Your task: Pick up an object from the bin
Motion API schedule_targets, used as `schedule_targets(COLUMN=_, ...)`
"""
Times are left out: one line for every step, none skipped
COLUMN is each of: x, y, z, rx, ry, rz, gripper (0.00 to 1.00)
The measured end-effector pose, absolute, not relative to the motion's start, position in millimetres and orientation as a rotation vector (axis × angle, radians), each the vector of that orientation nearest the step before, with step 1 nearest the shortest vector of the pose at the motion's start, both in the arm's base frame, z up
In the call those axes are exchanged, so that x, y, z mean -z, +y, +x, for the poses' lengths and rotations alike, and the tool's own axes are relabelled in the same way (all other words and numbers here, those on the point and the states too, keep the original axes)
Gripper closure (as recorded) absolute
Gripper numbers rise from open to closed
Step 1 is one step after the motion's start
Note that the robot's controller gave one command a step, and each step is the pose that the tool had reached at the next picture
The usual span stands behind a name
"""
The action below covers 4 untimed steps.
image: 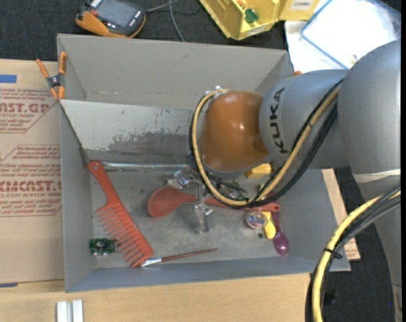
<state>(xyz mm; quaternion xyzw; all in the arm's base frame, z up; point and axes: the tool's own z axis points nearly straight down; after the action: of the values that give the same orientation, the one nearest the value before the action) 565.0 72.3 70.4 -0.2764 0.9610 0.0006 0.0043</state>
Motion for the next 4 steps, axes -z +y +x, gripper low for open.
schedule_targets(x=-100.0, y=78.9, z=576.3, rx=-0.011, ry=3.025, rz=-0.820, gripper=0.00)
schedule_targets(x=-70.4, y=108.0, z=589.3, rx=-0.011, ry=3.036, rz=-0.775, gripper=0.00)
schedule_targets(x=-70.5, y=127.0, z=593.9, rx=-0.005, ry=2.978, rz=-0.962, gripper=1.00)
schedule_targets(x=-70.5, y=127.0, z=593.9, rx=-0.006, ry=2.978, rz=-0.960, gripper=1.00)
